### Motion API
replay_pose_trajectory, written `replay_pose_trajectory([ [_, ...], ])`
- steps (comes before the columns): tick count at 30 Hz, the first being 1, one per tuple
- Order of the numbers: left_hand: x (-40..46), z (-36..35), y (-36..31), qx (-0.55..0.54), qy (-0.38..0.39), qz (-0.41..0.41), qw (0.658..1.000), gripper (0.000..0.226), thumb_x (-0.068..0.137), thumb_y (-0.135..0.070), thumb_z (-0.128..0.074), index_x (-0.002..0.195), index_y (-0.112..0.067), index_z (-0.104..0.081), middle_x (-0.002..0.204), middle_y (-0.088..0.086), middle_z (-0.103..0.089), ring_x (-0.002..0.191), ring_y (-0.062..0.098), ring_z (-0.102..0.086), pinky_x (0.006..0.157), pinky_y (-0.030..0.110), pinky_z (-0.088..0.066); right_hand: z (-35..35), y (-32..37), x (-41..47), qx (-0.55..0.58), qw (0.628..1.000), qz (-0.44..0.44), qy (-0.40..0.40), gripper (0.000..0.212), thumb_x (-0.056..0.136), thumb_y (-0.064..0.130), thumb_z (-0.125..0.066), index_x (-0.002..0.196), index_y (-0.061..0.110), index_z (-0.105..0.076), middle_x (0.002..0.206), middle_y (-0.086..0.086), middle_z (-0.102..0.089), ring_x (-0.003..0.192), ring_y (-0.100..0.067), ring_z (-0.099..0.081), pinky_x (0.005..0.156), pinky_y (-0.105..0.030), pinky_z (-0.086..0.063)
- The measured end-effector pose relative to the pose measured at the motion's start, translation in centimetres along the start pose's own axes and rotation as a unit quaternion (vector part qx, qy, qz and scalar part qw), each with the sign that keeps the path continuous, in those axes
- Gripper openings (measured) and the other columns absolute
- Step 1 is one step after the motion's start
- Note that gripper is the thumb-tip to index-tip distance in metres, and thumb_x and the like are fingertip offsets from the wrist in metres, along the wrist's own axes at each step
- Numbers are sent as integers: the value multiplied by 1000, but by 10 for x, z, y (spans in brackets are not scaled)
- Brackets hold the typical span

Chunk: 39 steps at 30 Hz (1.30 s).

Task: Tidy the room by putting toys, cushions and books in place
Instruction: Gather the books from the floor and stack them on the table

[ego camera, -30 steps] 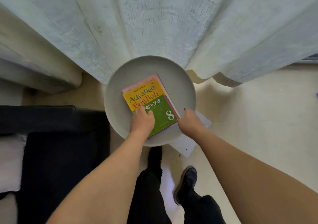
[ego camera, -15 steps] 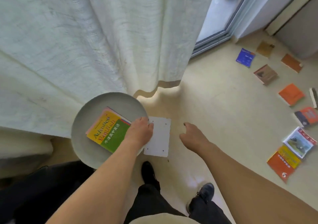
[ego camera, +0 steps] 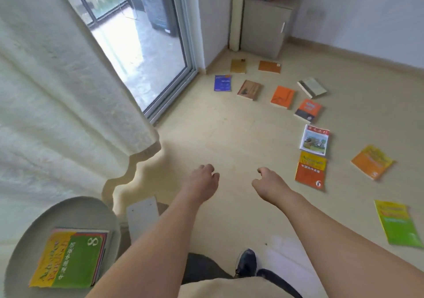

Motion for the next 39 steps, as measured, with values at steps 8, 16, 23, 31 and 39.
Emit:
replay_pose_trajectory([
  [8,51,-32,-133,57,26,-51,997,39,101,-33,-40,130,-13,-54,133,11,-55,123,31,-50,102,38,-42,88,-104,25,87,994,-67,-21,57,93,18,-43,148,8,-32,151,-12,-38,135,-28,-41,104,-31,-37],
  [16,152,-90,-215,64,76,-3,995,34,100,-27,-41,120,-5,-56,124,14,-57,113,33,-53,91,35,-45,176,-184,116,88,991,-102,-9,55,95,18,-42,149,13,-32,151,-7,-36,133,-26,-40,91,-27,-35],
  [23,242,-133,-363,27,117,-17,993,30,98,-23,-43,113,-1,-57,118,17,-60,102,32,-54,78,32,-41,293,-256,193,122,981,-146,-27,51,92,20,-46,142,15,-42,140,-9,-49,121,-27,-51,98,-33,-44],
  [31,301,-199,-494,23,141,38,989,38,97,-30,-45,126,-7,-54,126,11,-59,112,29,-54,86,31,-45,388,-378,275,155,970,-184,-29,41,93,16,-46,133,7,-48,136,-12,-52,118,-30,-52,87,-29,-41],
  [39,408,-324,-561,-57,161,148,974,46,94,-37,-51,132,-10,-51,123,8,-60,105,26,-59,87,33,-48,412,-533,447,150,956,-251,-3,7,84,12,-44,81,11,-38,75,-5,-36,62,-23,-33,49,-26,-21],
])
Point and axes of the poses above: each hand's wrist, its own x-axis towards the middle knuckle, its own z-axis out of the back of the hand, y = z × x, the point moved 3 cm from there along x, towards the middle knuckle
